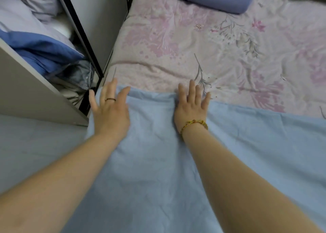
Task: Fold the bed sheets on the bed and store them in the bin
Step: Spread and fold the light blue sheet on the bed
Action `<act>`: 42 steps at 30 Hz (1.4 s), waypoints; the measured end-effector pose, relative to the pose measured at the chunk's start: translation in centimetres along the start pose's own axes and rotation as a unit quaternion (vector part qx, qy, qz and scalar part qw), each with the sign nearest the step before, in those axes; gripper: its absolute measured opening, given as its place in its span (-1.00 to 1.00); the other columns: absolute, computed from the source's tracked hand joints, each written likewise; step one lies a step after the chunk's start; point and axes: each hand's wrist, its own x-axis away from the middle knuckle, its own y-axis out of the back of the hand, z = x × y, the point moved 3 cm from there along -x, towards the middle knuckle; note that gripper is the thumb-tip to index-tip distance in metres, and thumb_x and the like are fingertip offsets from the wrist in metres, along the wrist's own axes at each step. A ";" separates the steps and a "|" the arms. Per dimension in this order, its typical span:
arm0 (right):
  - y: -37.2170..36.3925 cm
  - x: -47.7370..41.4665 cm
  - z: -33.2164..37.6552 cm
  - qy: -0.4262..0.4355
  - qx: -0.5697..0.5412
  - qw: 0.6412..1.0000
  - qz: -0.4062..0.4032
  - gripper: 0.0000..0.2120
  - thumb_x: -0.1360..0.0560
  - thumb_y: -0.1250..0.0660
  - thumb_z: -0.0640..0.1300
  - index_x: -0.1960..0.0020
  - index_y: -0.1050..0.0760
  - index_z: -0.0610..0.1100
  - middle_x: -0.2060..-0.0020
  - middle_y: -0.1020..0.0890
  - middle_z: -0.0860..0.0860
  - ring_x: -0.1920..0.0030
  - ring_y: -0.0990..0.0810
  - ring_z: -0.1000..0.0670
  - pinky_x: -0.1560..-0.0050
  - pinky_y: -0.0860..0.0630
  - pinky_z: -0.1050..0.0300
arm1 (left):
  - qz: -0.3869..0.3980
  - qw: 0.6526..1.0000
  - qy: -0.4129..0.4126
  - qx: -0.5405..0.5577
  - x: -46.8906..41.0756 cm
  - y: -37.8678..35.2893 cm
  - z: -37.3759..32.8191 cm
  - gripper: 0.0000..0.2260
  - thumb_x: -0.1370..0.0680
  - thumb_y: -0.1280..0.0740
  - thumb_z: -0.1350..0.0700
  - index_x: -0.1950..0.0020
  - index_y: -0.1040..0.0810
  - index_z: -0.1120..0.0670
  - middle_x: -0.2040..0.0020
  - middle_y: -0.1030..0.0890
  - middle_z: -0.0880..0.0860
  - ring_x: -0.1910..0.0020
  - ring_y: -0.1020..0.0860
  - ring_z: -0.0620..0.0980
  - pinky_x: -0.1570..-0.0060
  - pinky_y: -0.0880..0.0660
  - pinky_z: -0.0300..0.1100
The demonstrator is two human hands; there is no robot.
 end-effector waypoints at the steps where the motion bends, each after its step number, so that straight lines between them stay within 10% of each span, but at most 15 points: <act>1: -0.7 1.1 0.3 -0.006 -0.014 1.000 0.000 -0.47 -0.62 0.12 -0.11 -0.50 0.29 -0.03 -0.49 0.28 -0.10 -0.50 0.28 -0.12 -0.41 0.39 -0.14 | -0.007 1.000 -0.022 0.017 2.3 -0.1 -0.1 -0.65 -0.49 -0.19 0.22 -0.27 -0.46 0.18 -0.35 -0.39 0.30 -0.37 -0.28 0.18 -0.35 0.04 0.16; 5: -3.6 7.5 0.6 0.019 -0.062 0.998 0.002 -0.35 -0.48 0.39 0.18 -0.51 0.23 -0.06 -0.51 0.20 -0.12 -0.46 0.31 0.01 -0.32 0.55 0.03 | 0.081 0.993 -0.089 0.009 11.7 -0.3 -0.4 -0.54 -0.61 0.13 -0.15 -0.32 -0.32 0.06 -0.30 -0.48 0.23 -0.32 -0.25 0.11 -0.42 0.11 -0.13; 9: -5.9 12.8 0.8 0.039 -0.065 0.995 -0.069 -0.48 -0.58 0.18 0.11 -0.37 -0.25 -0.15 -0.31 -0.46 -0.18 -0.36 -0.33 -0.12 -0.39 0.08 -0.02 | 0.104 0.992 -0.064 -0.029 12.3 -0.7 0.0 -0.47 -0.60 0.22 -0.19 -0.37 -0.27 0.05 -0.33 -0.44 0.20 -0.34 -0.23 0.09 -0.42 0.18 -0.17; 33: -7.9 14.2 0.7 0.033 -0.005 0.977 -0.211 -0.46 -0.44 -0.04 0.06 -0.36 -0.23 -0.15 -0.30 -0.48 -0.14 -0.35 -0.26 -0.09 -0.39 0.08 0.01 | 0.001 0.993 -0.111 -0.033 12.7 -2.6 0.3 -0.56 -0.49 -0.04 -0.04 -0.36 -0.26 0.04 -0.34 -0.44 0.22 -0.34 -0.20 0.11 -0.40 0.20 -0.10; 42: -8.5 22.6 6.2 -0.173 0.009 0.963 -0.208 -0.50 -0.37 -0.06 -0.05 -0.25 -0.46 -0.14 -0.18 -0.59 -0.12 -0.24 -0.51 -0.14 -0.35 0.06 0.07 | 0.045 0.924 -0.379 0.027 13.7 -1.2 1.7 -0.55 -0.46 -0.07 0.02 -0.34 -0.36 0.04 -0.28 -0.53 0.14 -0.32 -0.27 0.06 -0.37 0.11 0.02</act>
